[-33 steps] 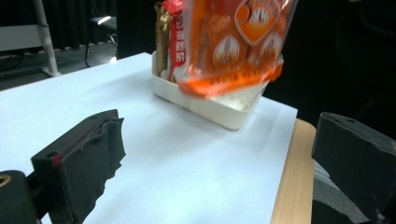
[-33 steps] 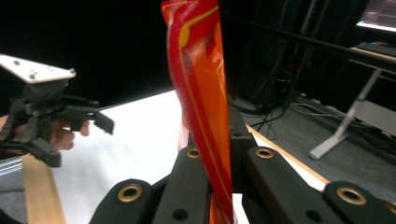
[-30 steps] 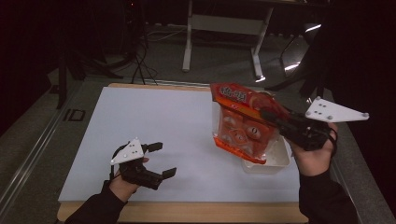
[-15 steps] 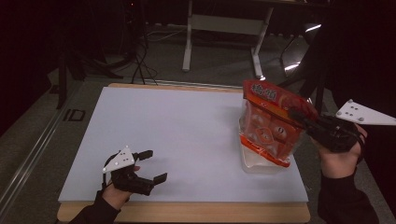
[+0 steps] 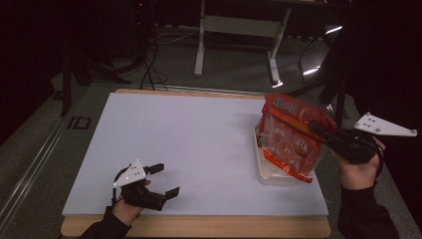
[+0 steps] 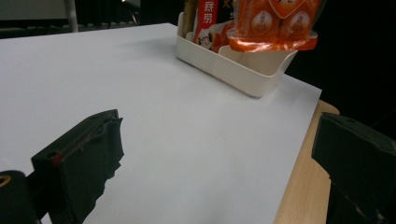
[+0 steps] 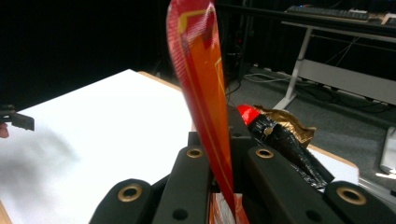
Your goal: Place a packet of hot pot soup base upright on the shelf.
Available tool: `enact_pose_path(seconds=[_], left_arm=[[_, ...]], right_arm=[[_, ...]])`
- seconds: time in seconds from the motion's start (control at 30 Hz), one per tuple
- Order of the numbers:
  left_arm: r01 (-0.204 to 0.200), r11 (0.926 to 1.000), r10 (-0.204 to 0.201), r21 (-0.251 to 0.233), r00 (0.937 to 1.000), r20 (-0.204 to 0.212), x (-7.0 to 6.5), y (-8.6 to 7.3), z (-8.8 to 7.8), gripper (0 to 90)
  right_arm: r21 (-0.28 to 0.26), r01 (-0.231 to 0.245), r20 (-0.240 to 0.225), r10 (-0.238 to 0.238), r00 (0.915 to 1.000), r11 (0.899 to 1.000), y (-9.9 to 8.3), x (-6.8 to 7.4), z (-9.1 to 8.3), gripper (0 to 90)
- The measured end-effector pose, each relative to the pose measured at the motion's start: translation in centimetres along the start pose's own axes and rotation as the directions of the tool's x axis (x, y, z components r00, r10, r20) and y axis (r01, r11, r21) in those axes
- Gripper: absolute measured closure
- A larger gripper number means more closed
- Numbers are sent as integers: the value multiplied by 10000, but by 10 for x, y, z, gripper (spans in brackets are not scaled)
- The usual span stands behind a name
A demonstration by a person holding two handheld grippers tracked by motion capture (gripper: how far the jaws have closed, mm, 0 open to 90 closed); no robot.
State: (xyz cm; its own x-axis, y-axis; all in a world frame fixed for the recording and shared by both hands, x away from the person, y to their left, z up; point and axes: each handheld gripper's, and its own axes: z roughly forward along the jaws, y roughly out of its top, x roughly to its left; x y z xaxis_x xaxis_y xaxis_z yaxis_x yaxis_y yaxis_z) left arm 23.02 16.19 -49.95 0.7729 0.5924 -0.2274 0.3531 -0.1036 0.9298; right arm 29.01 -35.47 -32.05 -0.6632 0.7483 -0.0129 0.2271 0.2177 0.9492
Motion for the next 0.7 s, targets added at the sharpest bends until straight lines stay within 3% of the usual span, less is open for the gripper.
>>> enact_pose_path(seconds=[0.37,0.53,0.7], left_arm=[[135,9999,-135,-20,9999,-21,2,-2,1,24],[187,9998,-187,41,9998,-7,3,-3,1,23],[227,9997,-226,67,9997,-16,4,-4,2,24]], right_arm=[[38,-80,-257,81,9996,10000,-2,-3,16,900],[597,-309,-316,329,9990,9977,-16,-8,30,900],[631,-559,-389,584,9975,9964,-26,-12,34,900]])
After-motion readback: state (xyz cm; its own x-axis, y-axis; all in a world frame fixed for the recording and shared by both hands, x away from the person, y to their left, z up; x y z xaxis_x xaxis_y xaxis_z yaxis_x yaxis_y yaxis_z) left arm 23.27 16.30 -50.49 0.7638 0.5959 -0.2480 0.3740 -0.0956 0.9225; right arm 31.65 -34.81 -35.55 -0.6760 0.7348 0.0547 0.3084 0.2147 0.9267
